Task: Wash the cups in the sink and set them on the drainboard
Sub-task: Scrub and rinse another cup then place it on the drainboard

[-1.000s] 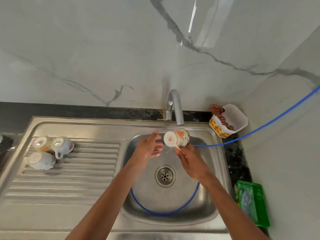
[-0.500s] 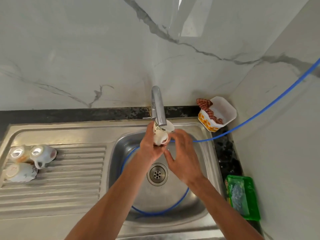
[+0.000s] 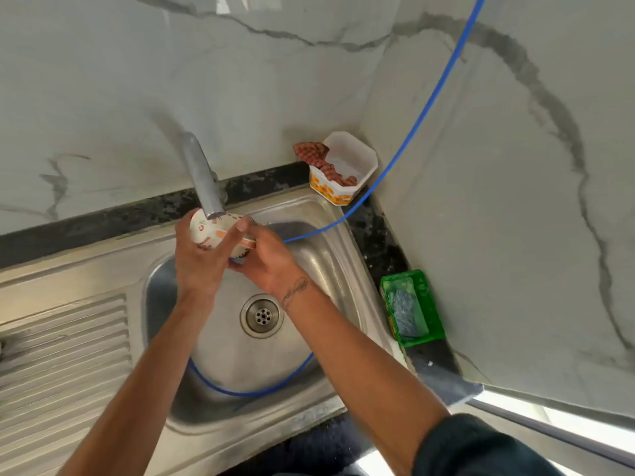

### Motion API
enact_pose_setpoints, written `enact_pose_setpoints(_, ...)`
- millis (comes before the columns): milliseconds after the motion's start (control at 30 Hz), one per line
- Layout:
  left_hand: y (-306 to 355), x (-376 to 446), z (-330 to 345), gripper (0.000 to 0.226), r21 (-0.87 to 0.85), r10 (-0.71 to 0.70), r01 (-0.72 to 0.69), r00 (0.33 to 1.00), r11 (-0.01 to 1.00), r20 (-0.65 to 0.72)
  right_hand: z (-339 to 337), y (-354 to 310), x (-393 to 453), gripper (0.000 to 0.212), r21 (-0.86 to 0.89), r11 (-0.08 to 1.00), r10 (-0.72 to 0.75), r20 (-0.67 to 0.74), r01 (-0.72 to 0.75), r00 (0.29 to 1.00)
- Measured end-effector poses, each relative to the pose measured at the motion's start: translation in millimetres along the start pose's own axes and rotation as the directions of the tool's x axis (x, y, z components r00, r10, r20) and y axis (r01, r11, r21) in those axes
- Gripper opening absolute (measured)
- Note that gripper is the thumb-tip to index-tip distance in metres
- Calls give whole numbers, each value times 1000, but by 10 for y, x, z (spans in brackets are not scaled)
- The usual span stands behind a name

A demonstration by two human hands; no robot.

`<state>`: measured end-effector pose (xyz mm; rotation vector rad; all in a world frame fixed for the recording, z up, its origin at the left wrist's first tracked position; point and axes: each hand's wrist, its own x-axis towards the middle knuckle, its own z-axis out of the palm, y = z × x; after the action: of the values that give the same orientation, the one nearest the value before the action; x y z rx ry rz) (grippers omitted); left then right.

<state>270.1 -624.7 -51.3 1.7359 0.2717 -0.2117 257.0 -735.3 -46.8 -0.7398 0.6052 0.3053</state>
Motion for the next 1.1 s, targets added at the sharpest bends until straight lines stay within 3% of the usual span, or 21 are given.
enact_pose_setpoints(67, -57, -75, -36, 79, 53, 12, -11, 1000, 999, -10, -85, 39, -18, 27, -24, 999, 42, -12, -42, 999)
enact_pose_setpoints(133, -124, -105, -49, 67, 51, -72, 72, 997, 996, -15, -187, 93, -48, 21, -88, 995, 54, -37, -57, 998)
enact_pose_setpoints(233, -238, -162, -6, 41, -171, -270, 267, 963, 948, 6, -272, 175, -70, 13, -278, 960, 19, -56, -34, 998)
enact_pose_setpoints(300, -248, -207, 38, 32, -344, -383, 362, 924, 866, 8, -226, 185, -80, 20, -481, 876, -67, -46, 36, 997)
enact_pose_setpoints(367, -125, -238, 53, 22, -540, -516, 433, 857, 722, -3, -104, 144, -83, 29, -745, 652, -204, 10, 143, 979)
enact_pose_setpoints(433, -1, -219, 27, 20, -660, -597, 487, 799, 571, 73, 49, 122, -115, 34, -935, 278, -287, 138, 221, 948)
enact_pose_setpoints(500, 43, -155, -32, 31, -696, -601, 551, 771, 460, 212, 178, 134, -184, 31, -957, -121, -321, 289, 264, 902)
enact_pose_setpoints(533, 57, -110, -55, 37, -703, -583, 575, 764, 419, 277, 215, 151, -243, 30, -928, -244, -344, 354, 281, 870)
enact_pose_setpoints(567, 60, -74, -76, 43, -702, -541, 594, 767, 393, 346, 221, 180, -301, 31, -905, -283, -377, 409, 317, 831)
enact_pose_setpoints(633, 64, -38, -79, 50, -694, -468, 612, 774, 379, 427, 144, 187, -490, 35, -893, -173, -464, 446, 416, 765)
enact_pose_setpoints(733, 41, -62, -123, 56, -707, -527, 605, 761, 368, 377, -268, 105, -908, 32, -903, -76, -652, 366, 422, 665)
enact_pose_setpoints(800, -76, -73, -209, 65, -662, -551, 590, 776, 463, 307, -695, 27, -1218, 25, -954, 38, -745, 171, 297, 645)
enact_pose_setpoints(867, -222, -165, -276, 76, -521, -539, 549, 821, 654, 188, -1162, -75, -1529, 12, -965, 230, -773, -104, 124, 626)
enact_pose_setpoints(900, -309, -232, -305, 80, -396, -490, 478, 868, 784, 79, -1389, -112, -1653, 19, -953, 299, -780, -214, 50, 588)
enact_pose_setpoints(967, -468, -399, -351, 70, -59, -202, 198, 976, 978, -79, -1820, -139, -1791, 33, -934, 346, -775, -336, -86, 536)
enact_pose_setpoints(1033, -550, -565, -383, 66, 131, 31, -20, 996, 991, -79, -2113, -114, -1787, 33, -911, 345, -729, -412, -227, 547)
enact_pose_setpoints(1100, -542, -742, -381, 71, 176, 118, -108, 992, 978, -46, -2296, -62, -1714, 26, -902, 295, -694, -430, -316, 577)
